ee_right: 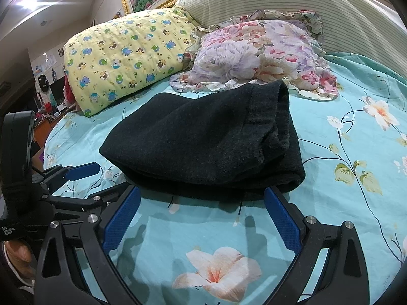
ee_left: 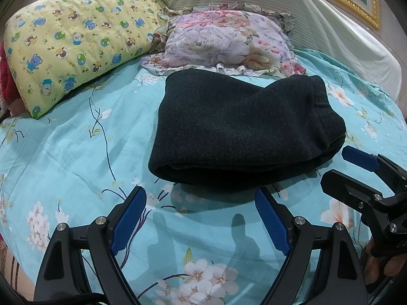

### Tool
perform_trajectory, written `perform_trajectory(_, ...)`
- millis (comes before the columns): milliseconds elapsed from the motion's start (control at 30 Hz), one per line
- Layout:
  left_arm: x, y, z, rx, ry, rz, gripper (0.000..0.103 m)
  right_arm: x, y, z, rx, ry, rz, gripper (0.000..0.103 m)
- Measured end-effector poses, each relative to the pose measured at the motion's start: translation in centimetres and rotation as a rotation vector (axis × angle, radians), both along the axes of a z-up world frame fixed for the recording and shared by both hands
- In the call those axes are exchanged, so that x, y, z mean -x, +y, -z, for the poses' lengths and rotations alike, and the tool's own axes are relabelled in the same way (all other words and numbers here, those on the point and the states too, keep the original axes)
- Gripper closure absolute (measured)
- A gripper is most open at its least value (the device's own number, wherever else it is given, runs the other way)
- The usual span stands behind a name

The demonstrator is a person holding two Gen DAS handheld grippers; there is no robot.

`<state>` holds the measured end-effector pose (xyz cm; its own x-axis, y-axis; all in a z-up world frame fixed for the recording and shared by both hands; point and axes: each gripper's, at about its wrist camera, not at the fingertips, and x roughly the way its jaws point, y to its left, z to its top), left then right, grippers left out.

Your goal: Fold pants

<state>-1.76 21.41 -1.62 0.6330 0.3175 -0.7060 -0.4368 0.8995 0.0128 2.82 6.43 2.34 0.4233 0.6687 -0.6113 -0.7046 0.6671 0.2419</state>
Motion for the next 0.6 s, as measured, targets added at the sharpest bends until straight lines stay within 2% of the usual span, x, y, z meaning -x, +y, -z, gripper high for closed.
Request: perform_trajectory(600,0.11,0.03,-0.23,0.001,-0.006,-0.005,0.015,0.20,0.00,-0.23,-0.003,-0.010,-0.008,0.006)
